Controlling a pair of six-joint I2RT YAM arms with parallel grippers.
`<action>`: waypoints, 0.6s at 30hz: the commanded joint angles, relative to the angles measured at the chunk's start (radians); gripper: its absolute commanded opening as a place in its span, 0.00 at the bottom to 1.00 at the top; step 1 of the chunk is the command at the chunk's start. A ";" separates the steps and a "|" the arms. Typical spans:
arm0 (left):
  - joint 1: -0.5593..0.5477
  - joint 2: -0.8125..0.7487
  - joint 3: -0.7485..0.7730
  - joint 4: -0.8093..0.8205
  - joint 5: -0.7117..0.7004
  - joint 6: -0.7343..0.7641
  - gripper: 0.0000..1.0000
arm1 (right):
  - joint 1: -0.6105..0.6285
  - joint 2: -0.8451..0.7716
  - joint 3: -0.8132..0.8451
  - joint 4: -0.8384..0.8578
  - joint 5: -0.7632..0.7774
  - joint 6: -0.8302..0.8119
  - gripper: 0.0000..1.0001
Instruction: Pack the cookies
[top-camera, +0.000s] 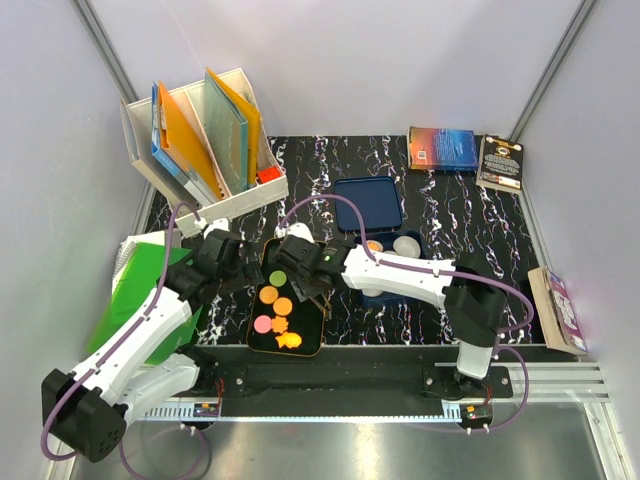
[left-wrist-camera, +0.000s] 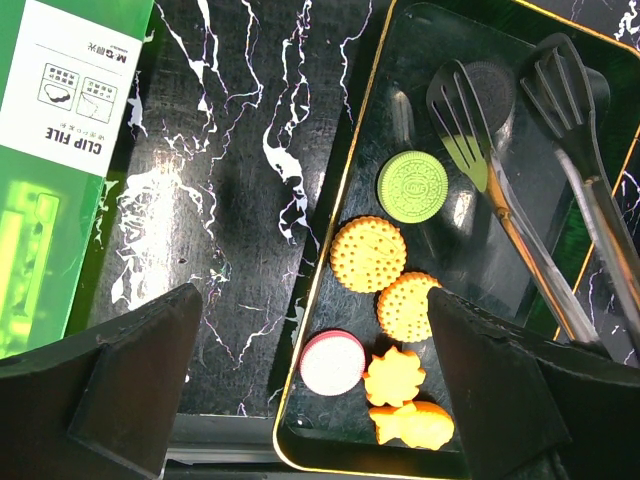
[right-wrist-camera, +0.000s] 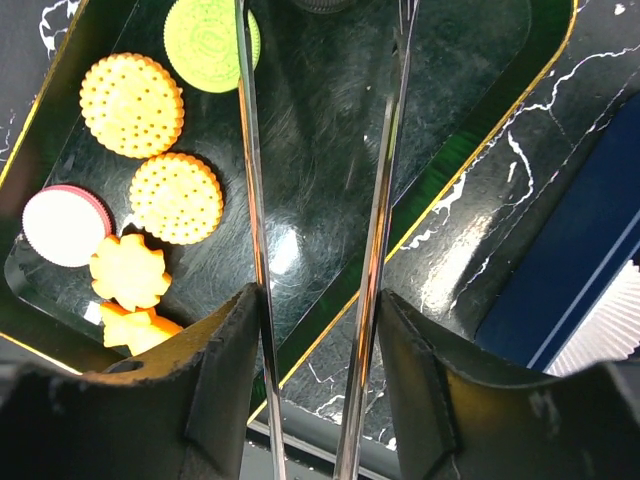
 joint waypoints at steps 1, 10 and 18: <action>-0.003 0.000 0.019 0.021 -0.006 0.002 0.99 | -0.002 0.005 0.043 0.012 -0.014 -0.010 0.54; -0.003 0.003 0.020 0.021 -0.005 0.002 0.99 | -0.002 -0.058 0.034 -0.056 0.057 0.003 0.46; -0.004 0.000 0.020 0.021 -0.003 0.002 0.99 | -0.001 -0.148 0.041 -0.109 0.142 0.005 0.42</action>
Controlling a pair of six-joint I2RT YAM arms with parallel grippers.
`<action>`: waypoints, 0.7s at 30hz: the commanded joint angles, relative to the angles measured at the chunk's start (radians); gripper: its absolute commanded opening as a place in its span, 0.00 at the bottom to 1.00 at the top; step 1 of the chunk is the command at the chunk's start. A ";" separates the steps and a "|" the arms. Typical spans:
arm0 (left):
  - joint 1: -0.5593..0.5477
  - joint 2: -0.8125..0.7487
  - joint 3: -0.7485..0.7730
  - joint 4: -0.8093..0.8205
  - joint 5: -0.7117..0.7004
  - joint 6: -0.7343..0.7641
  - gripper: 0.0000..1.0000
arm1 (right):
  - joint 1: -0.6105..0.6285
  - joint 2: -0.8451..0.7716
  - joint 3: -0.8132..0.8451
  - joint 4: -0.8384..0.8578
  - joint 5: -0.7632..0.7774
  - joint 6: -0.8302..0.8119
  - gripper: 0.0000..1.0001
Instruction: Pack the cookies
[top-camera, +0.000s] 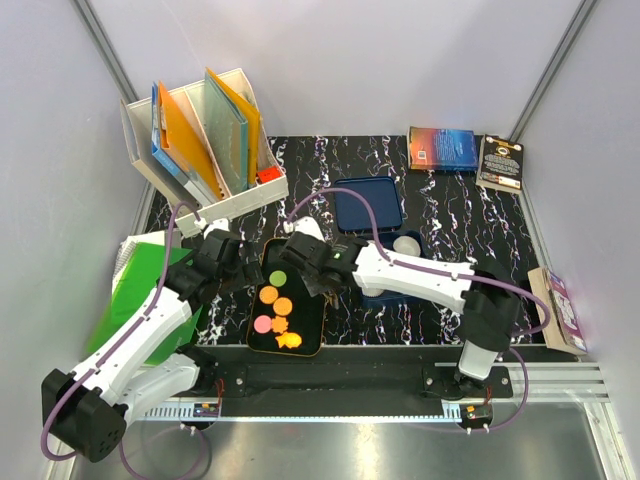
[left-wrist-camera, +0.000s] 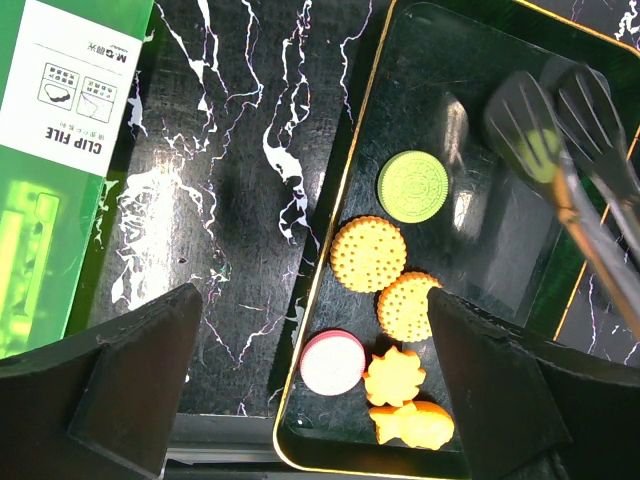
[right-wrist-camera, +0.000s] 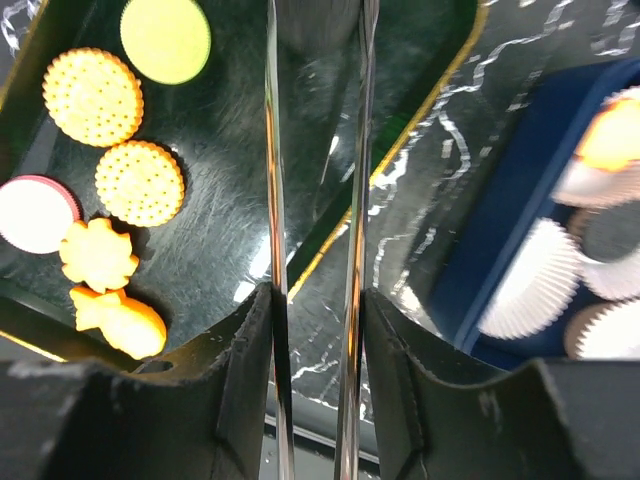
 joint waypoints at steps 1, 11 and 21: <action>-0.004 -0.002 0.020 0.022 -0.006 0.002 0.99 | -0.002 -0.117 0.043 -0.044 0.089 0.005 0.42; -0.003 0.001 0.020 0.022 -0.003 0.002 0.99 | -0.002 -0.303 0.014 -0.143 0.192 0.054 0.41; -0.004 0.009 0.019 0.025 0.007 0.003 0.99 | -0.112 -0.550 -0.130 -0.301 0.264 0.146 0.41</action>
